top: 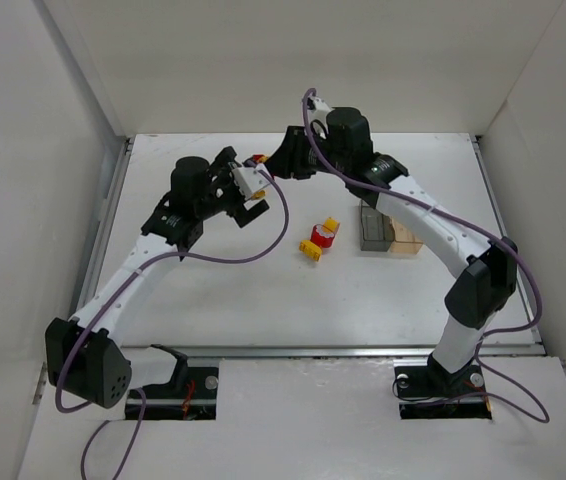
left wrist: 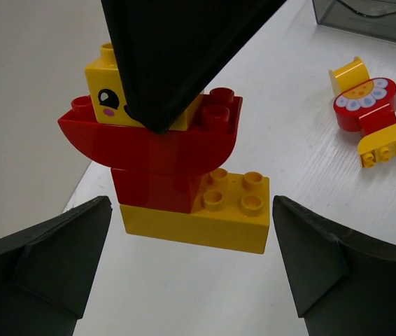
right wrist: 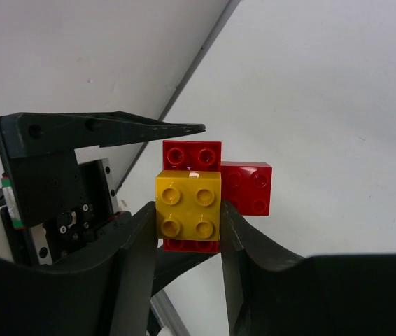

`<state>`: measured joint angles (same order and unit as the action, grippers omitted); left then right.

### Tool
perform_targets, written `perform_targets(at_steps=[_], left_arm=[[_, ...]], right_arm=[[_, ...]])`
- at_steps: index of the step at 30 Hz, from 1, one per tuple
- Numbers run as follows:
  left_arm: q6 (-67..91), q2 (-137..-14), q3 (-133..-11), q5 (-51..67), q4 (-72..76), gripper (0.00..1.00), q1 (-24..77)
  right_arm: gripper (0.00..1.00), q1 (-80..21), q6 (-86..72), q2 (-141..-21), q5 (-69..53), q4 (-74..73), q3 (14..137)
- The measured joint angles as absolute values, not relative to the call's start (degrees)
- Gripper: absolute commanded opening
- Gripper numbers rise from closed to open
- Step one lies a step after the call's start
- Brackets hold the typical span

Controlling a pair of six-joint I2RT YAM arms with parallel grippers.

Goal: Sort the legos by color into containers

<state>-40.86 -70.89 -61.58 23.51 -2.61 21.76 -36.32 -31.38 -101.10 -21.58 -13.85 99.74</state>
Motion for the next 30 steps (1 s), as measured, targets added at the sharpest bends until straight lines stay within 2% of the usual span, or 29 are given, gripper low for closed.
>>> perform_targets(at_steps=[13, 17, 18, 21, 22, 26, 27, 30], left_arm=[[-40.27, -71.55, -61.58, 22.48, -0.80, 0.97, 22.57], [-39.86, -71.55, -61.58, 22.41, -0.62, 0.68, 22.79], [-39.90, -71.57, -61.58, 22.46, -0.69, 0.55, 22.79], [-39.75, -71.61, -61.58, 22.48, -0.86, 0.38, 22.90], [-39.72, -71.61, -61.60, 22.46, -0.95, 0.29, 22.90], [-39.66, -71.61, -61.65, 22.46, -1.13, 0.08, 22.90], [-39.57, -71.61, -61.65, 22.46, -1.21, 0.00, 22.90], [-39.05, -71.64, -61.65, 22.22, -2.42, 0.00, 22.92]], right_arm=[[0.00, -36.84, -31.38, -100.90, -21.61, -13.78, 99.42], [0.00, -36.86, -31.40, -100.90, -21.58, -13.58, 99.26], [0.00, -36.86, -31.38, -100.90, -21.47, -13.28, 99.26], [0.00, -36.86, -31.33, -100.88, -21.37, -12.95, 99.26], [0.00, -36.86, -31.33, -100.88, -21.37, -12.97, 99.26], [0.00, -36.86, -31.33, -100.88, -21.37, -12.97, 99.18], [0.00, -36.86, -31.35, -100.88, -21.37, -12.86, 99.02], [0.00, -36.95, -31.57, -100.84, -21.39, -12.51, 98.17]])
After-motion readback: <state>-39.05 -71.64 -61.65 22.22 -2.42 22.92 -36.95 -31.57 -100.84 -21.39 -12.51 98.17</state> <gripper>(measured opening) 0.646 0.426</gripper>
